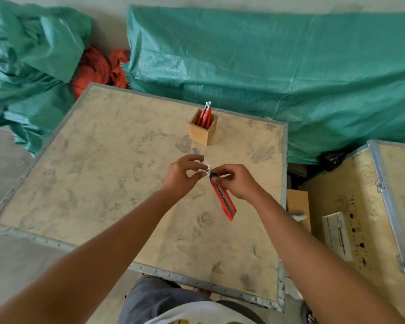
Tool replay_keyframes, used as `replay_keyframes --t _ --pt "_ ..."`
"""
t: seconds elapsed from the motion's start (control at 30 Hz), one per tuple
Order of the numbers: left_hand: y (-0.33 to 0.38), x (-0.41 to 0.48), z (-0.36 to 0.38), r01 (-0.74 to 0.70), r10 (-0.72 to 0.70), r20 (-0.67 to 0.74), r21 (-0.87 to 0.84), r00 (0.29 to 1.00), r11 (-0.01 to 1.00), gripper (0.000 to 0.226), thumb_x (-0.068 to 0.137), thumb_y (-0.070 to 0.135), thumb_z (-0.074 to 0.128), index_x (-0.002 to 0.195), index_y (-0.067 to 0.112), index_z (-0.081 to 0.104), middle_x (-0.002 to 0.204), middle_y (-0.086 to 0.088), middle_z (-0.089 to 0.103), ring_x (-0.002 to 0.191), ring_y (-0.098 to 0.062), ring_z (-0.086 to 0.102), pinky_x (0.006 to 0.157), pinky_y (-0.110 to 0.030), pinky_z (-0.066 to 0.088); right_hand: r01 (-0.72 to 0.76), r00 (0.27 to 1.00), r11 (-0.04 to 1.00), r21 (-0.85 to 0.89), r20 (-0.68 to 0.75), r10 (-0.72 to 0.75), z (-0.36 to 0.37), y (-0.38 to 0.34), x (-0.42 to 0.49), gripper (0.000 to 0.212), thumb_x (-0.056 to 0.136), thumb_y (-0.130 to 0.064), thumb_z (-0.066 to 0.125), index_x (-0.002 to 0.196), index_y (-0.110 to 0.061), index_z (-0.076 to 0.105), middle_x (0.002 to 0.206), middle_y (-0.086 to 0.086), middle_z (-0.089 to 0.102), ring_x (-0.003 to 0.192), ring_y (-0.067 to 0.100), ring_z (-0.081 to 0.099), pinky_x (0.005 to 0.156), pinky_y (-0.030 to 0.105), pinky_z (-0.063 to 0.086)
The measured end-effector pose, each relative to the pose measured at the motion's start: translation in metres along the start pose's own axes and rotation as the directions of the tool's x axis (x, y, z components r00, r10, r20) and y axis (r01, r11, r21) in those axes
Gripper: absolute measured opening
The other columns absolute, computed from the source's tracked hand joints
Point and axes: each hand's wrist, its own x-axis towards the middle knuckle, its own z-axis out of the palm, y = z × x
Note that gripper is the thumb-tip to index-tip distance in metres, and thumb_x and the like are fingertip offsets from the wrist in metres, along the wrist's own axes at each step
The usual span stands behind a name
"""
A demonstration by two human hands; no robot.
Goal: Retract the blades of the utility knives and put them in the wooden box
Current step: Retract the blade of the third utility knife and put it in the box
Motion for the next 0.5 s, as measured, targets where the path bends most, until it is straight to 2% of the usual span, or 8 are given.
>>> replay_keyframes --t 0.13,0.23,0.3,0.5 --pt "0.022 -0.019 -0.021 0.061 -0.075 -0.068 -0.177 0.995 0.982 0.03 0.082 0.018 0.078 0.111 0.023 0.075 0.118 0.011 0.067 0.086 -0.004 0.069 0.067 -0.01 0.048 0.074 0.994 0.994 0.086 -0.084 -0.066 -0.007 -0.044 0.004 0.02 0.087 -0.015 0.08 0.107 -0.018 0.077 0.105 0.004 0.077 0.096 0.024 0.075 0.083 0.041 0.065" --pt "0.03 -0.032 -0.033 0.172 -0.163 0.055 -0.247 0.985 0.954 0.043 0.087 0.023 0.073 0.129 0.029 0.064 0.121 0.012 0.069 0.088 -0.004 0.071 0.076 -0.027 0.058 0.14 0.98 0.979 0.15 -0.165 -0.115 -0.011 -0.077 0.008 0.022 0.09 -0.015 0.077 0.112 -0.017 0.076 0.107 0.002 0.074 0.097 0.023 0.075 0.081 0.04 0.066" --pt "0.036 -0.037 -0.038 0.227 -0.188 0.149 -0.318 0.971 0.921 0.048 0.09 0.017 0.07 0.135 0.028 0.057 0.12 0.008 0.072 0.087 -0.012 0.074 0.074 -0.039 0.062 0.174 0.967 0.967 0.185 -0.217 -0.133 -0.013 -0.093 0.011 0.024 0.09 -0.015 0.077 0.114 -0.016 0.076 0.108 0.001 0.074 0.099 0.023 0.075 0.081 0.042 0.066" --pt "0.052 -0.031 -0.059 0.27 -0.2 0.19 -0.503 0.961 0.821 0.048 0.091 0.0 0.064 0.136 0.014 0.056 0.114 -0.007 0.074 0.087 -0.026 0.076 0.069 -0.038 0.064 0.233 0.933 0.942 0.242 -0.33 -0.146 -0.019 -0.122 0.018 0.027 0.088 -0.014 0.079 0.114 -0.012 0.075 0.107 0.002 0.075 0.094 0.02 0.077 0.079 0.037 0.066"
